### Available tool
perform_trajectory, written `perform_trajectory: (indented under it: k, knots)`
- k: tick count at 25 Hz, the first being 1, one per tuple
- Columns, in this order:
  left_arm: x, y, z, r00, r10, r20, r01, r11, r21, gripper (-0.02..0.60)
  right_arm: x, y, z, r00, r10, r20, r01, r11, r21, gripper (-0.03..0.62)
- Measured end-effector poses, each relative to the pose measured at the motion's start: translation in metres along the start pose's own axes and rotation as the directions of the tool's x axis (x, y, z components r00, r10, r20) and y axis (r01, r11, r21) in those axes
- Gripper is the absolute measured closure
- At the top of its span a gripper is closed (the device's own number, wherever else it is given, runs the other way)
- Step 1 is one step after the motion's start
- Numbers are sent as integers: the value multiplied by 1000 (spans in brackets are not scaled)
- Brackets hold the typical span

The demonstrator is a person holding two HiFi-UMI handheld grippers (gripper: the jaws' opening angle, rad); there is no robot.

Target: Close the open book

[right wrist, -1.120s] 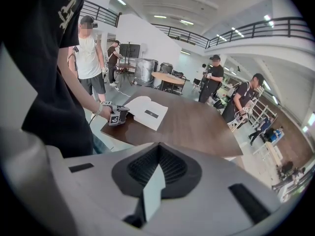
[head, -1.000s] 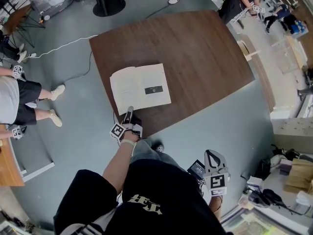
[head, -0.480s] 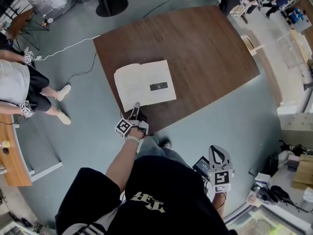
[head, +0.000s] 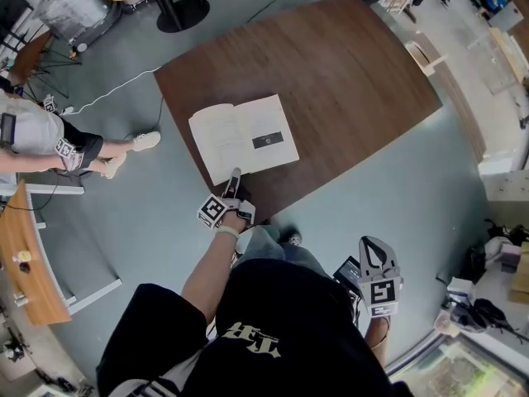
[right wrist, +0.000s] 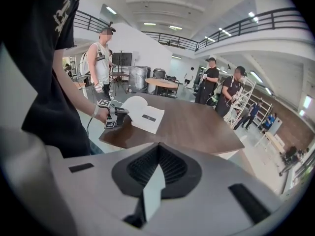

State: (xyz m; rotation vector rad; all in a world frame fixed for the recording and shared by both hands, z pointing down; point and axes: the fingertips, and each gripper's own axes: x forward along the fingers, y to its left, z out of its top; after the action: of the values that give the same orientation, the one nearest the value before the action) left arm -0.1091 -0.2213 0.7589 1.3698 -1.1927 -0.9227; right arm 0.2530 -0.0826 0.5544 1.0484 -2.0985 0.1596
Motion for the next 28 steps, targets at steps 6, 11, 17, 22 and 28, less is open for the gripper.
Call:
perform_trajectory:
  k: [6, 11, 17, 22, 28]
  knots:
    - [3, -4, -2, 998, 26, -48, -23, 997, 68, 566, 27, 1, 13, 996, 62, 60, -65, 997, 44, 606]
    - [7, -6, -6, 996, 38, -78, -31, 995, 97, 566, 91, -8, 42, 975, 124, 183, -145, 984, 106, 606]
    - [10, -8, -7, 992, 57, -117, -39, 988, 146, 566, 165, 8, 74, 960, 219, 175, -237, 968, 86, 606]
    - [10, -6, -8, 987, 65, -144, -39, 984, 175, 566, 202, 30, 77, 953, 275, 126, -283, 958, 53, 606]
    - [8, -4, -5, 981, 85, -177, -41, 970, 241, 566, 228, 46, 77, 949, 308, 72, -313, 948, 65, 606]
